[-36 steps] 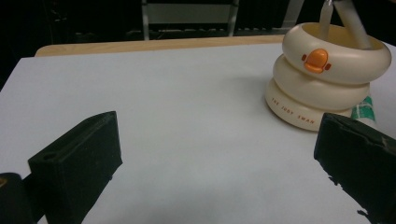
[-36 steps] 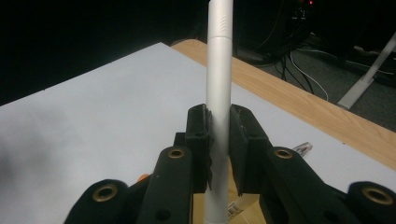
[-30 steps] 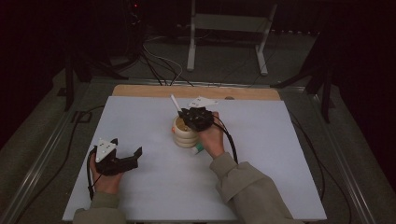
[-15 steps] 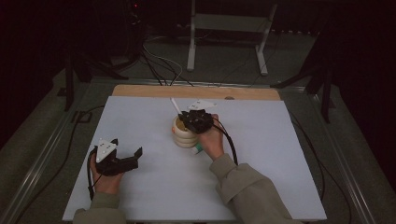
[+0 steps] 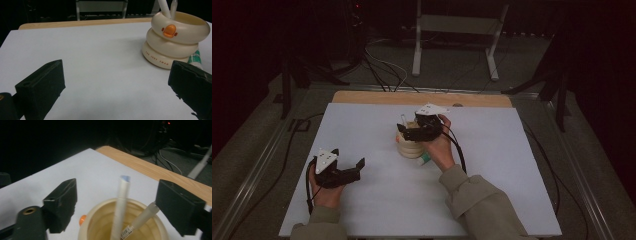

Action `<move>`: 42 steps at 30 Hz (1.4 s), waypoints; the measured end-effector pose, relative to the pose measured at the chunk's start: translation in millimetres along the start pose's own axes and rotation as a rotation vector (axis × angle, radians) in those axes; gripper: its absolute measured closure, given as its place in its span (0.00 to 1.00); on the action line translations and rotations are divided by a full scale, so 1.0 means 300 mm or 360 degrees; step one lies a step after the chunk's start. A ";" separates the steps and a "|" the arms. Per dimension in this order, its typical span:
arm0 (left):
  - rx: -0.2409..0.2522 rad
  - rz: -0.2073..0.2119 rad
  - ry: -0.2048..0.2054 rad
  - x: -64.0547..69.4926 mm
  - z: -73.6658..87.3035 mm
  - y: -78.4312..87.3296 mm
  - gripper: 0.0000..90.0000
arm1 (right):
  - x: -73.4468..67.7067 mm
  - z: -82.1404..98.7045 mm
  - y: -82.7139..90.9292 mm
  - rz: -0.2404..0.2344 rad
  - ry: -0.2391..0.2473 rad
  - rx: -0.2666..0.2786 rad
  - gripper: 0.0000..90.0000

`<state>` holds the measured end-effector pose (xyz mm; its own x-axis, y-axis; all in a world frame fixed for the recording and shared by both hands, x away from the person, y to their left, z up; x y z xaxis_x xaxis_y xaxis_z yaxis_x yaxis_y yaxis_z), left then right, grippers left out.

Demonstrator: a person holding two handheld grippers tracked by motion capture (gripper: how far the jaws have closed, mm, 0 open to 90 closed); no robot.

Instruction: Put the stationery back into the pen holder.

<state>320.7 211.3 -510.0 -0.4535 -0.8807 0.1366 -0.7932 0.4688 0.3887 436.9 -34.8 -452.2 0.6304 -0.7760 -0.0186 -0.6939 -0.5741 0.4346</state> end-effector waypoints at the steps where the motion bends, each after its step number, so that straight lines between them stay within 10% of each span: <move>1: 0.0000 0.0000 0.0001 0.000 0.000 0.000 0.02 | 0.002 -0.002 0.003 0.0020 0.0001 -0.0008 0.17; 42: -0.0007 0.0006 -0.0004 0.004 -0.001 -0.006 0.01 | 0.089 0.012 0.113 -0.0041 0.0249 -0.0313 0.00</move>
<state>321.7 209.4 -510.2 -0.4577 -0.8787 0.1356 -0.7898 0.4718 0.3920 428.9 -76.0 -441.2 0.7040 -0.7029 0.1011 -0.6054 -0.5195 0.6030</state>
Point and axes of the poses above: each handheld gripper's, and its own axes: y roughly backward along the jaws, z roughly out of its underside, x roughly to its right, the point moved 5 cm from there along -y, roughly forward along the jaws, and after that the axes turned 7 degrees about z, right-handed, at the moved point
